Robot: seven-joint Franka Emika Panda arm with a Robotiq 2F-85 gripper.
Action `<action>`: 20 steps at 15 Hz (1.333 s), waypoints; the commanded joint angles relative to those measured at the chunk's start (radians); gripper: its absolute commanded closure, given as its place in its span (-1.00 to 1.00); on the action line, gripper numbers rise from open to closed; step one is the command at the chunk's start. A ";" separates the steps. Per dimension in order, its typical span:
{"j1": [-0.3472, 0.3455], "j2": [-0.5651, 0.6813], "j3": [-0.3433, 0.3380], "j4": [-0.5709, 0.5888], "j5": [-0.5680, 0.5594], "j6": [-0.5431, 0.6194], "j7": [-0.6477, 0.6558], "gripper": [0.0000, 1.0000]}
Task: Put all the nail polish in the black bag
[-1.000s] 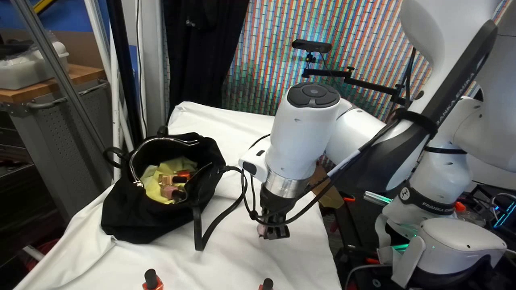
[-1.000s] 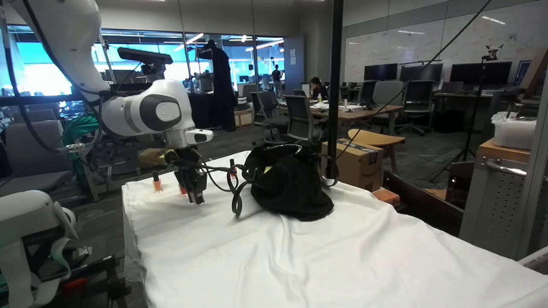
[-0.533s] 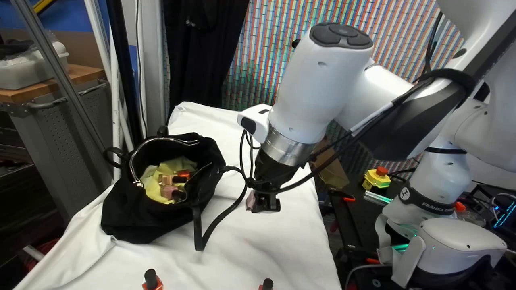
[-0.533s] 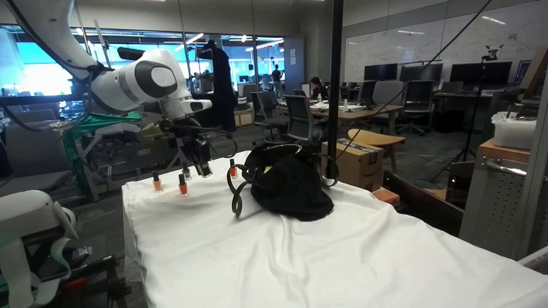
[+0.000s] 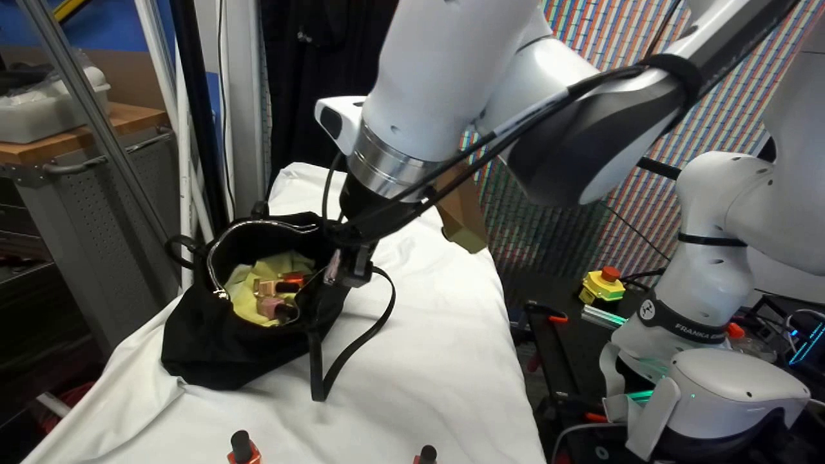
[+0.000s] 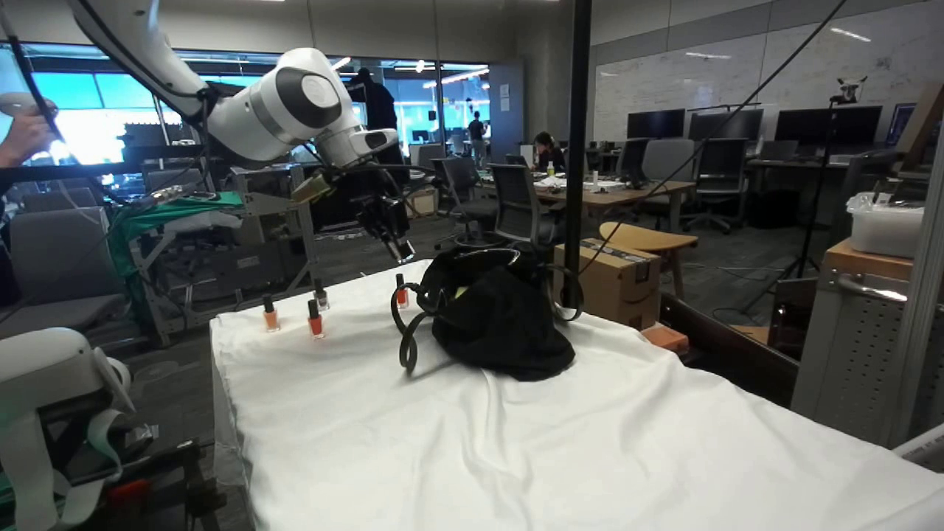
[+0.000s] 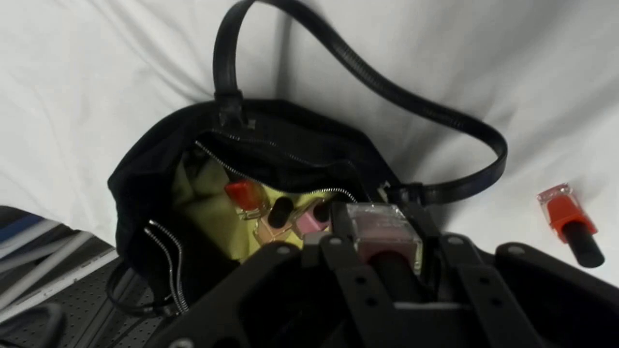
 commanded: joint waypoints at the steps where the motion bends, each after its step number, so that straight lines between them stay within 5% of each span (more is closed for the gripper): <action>1: -0.002 0.143 -0.024 0.199 -0.025 -0.040 -0.030 0.59; 10: 0.070 0.424 -0.123 0.563 -0.006 -0.128 -0.078 0.60; 17: 0.076 0.539 -0.178 0.734 0.012 -0.200 -0.122 0.59; 18: 0.076 0.551 -0.185 0.752 0.010 -0.208 -0.125 0.46; 19: 0.075 0.562 -0.189 0.768 0.012 -0.216 -0.131 -0.09; 20: 0.073 0.572 -0.191 0.785 0.017 -0.228 -0.139 -0.35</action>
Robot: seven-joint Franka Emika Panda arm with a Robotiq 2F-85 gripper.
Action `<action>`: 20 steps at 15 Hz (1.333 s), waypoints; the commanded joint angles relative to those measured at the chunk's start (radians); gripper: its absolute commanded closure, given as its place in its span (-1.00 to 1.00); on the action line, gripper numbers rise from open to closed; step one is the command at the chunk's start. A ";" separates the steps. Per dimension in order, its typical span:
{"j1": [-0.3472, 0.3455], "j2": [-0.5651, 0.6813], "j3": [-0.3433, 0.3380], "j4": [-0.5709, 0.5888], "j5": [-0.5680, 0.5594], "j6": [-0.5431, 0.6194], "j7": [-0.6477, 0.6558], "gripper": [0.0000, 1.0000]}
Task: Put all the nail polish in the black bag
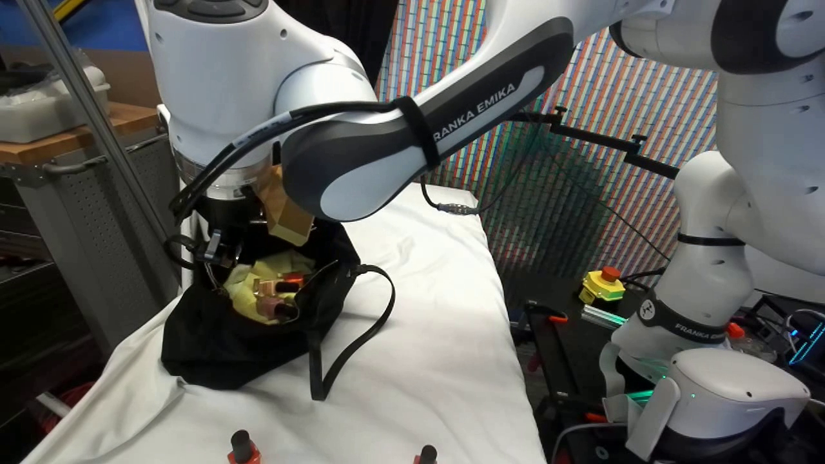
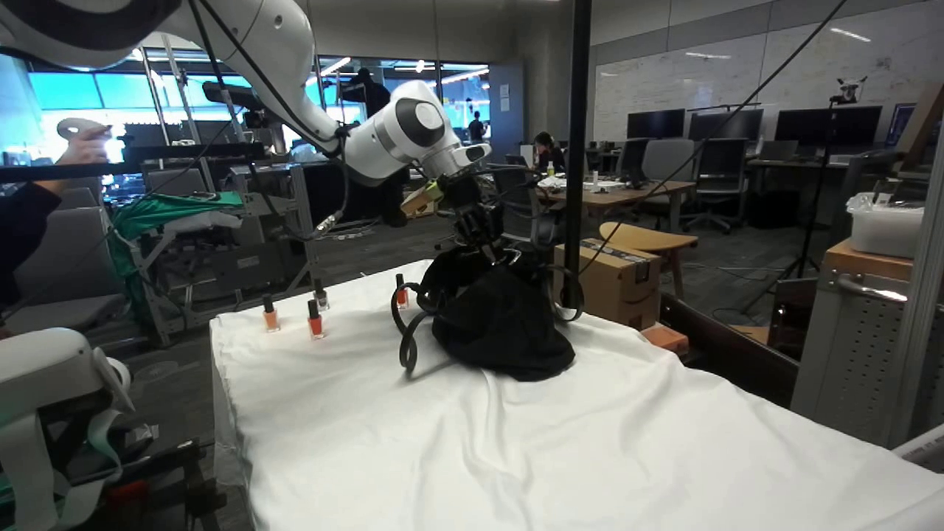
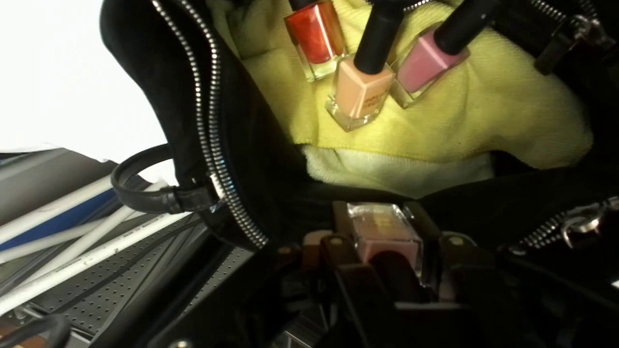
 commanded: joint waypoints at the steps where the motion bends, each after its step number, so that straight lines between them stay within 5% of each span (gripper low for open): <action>1: 0.010 0.062 -0.025 0.116 0.023 -0.056 -0.047 -0.44; 6: 0.013 0.078 -0.029 0.145 0.030 -0.086 -0.067 -1.00; 20: 0.134 -0.210 0.044 -0.200 0.041 -0.144 0.144 -1.00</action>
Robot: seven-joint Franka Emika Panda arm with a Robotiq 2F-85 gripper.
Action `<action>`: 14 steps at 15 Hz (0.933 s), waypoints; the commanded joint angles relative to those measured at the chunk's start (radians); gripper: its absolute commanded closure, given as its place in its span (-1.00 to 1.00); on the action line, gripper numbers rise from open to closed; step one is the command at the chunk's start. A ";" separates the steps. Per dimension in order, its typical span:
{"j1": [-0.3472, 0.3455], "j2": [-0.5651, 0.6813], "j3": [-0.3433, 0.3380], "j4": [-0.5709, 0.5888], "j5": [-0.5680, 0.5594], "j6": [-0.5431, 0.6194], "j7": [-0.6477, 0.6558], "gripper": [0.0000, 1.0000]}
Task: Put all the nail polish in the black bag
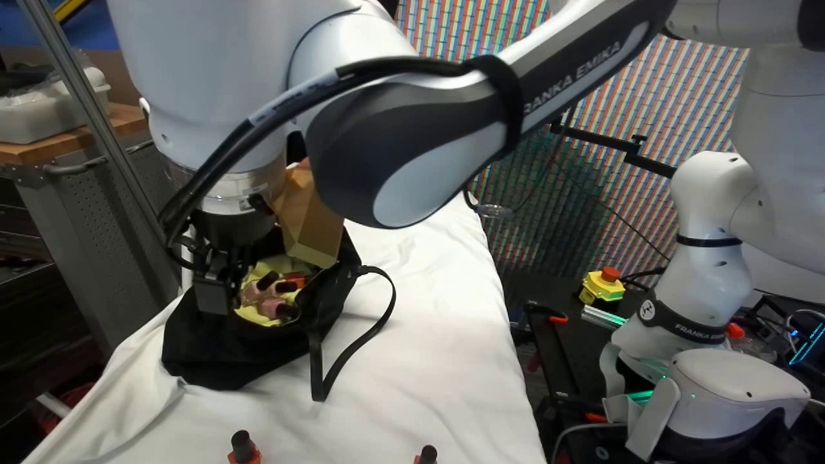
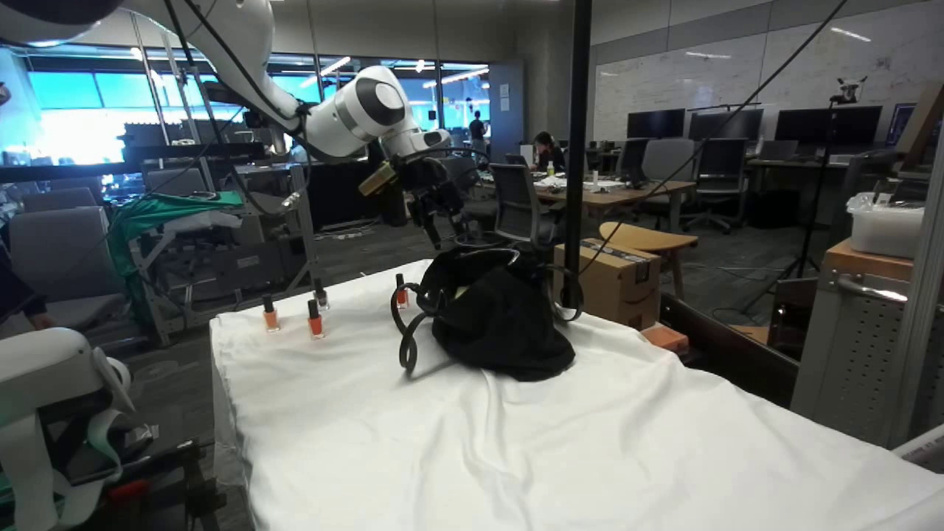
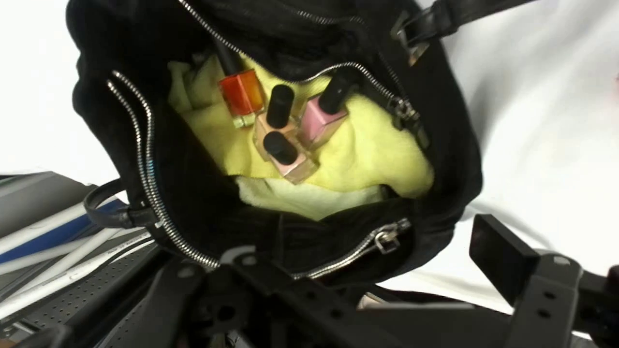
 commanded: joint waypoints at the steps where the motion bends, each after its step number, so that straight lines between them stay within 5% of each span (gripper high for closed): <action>1: 0.030 -0.117 0.029 -0.154 0.013 -0.012 0.094 -1.00; 5: 0.033 -0.164 0.090 -0.244 0.041 -0.015 0.140 -1.00; 14: 0.009 -0.206 0.207 -0.389 0.254 0.043 0.006 -1.00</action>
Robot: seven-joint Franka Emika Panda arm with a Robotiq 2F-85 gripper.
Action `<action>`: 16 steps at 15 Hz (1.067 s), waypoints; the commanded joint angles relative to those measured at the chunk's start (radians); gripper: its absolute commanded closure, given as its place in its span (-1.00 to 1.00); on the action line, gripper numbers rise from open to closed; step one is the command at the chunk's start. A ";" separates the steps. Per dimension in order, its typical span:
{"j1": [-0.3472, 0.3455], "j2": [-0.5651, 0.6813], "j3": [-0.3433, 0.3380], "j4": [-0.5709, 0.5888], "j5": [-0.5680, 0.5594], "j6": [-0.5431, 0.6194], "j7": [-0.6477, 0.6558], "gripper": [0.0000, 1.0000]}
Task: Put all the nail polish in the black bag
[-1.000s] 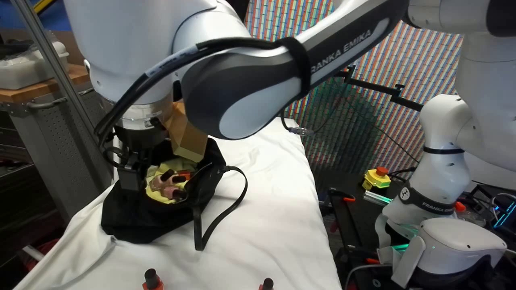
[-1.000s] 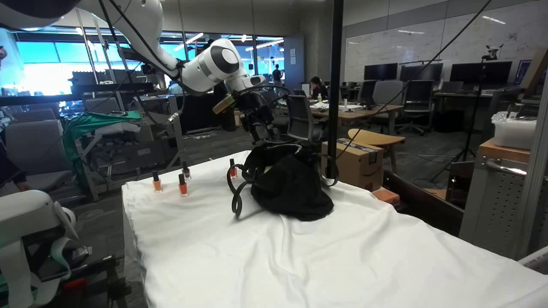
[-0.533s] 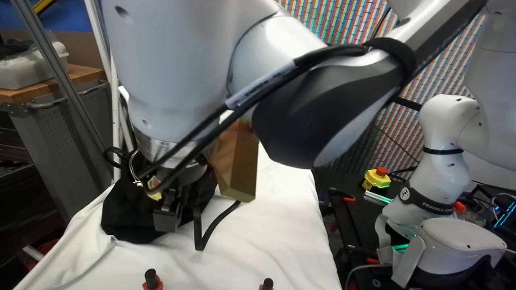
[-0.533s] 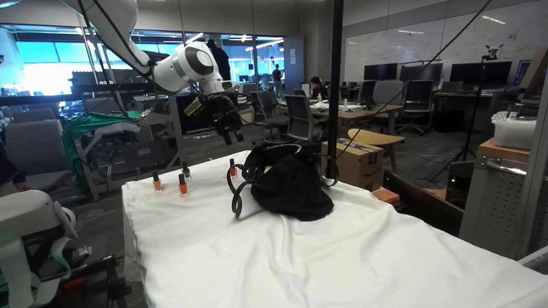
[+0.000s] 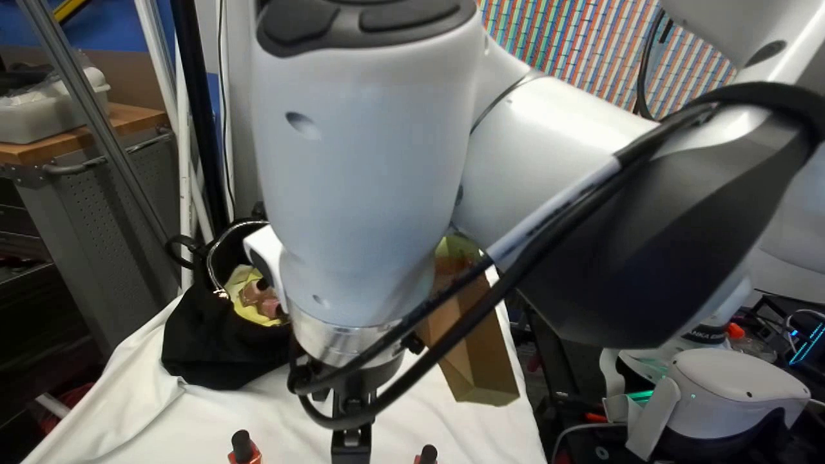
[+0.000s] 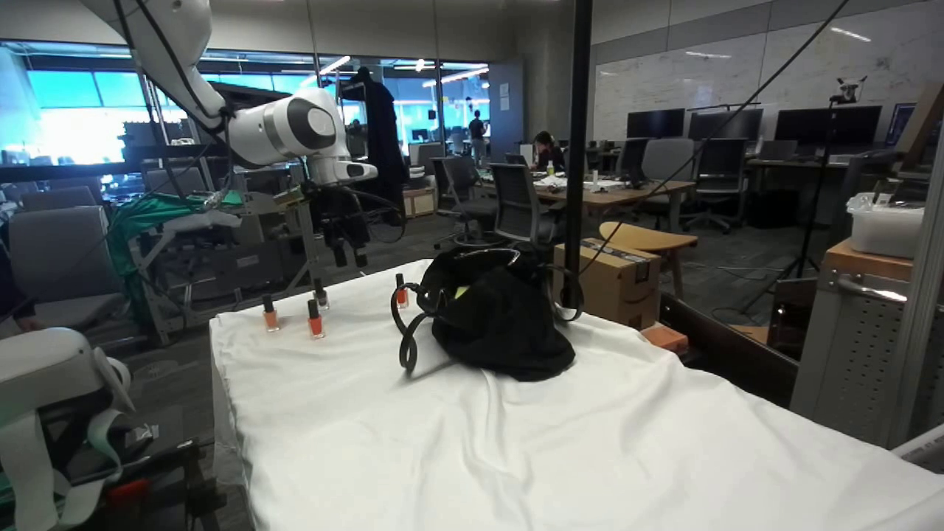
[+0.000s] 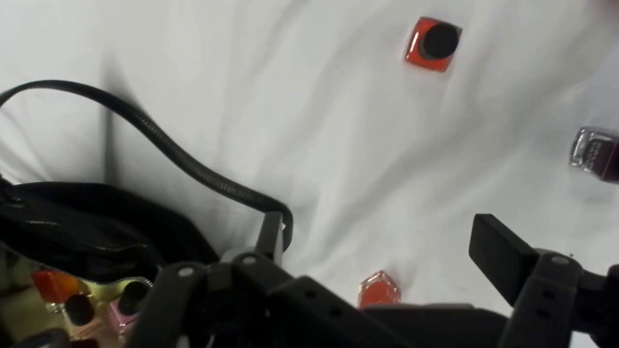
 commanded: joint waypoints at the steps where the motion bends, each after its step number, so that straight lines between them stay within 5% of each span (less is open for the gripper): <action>1: -0.026 -0.052 0.032 -0.091 0.080 0.058 -0.078 -1.00; 16: -0.057 -0.103 0.036 -0.372 0.234 0.369 -0.125 -1.00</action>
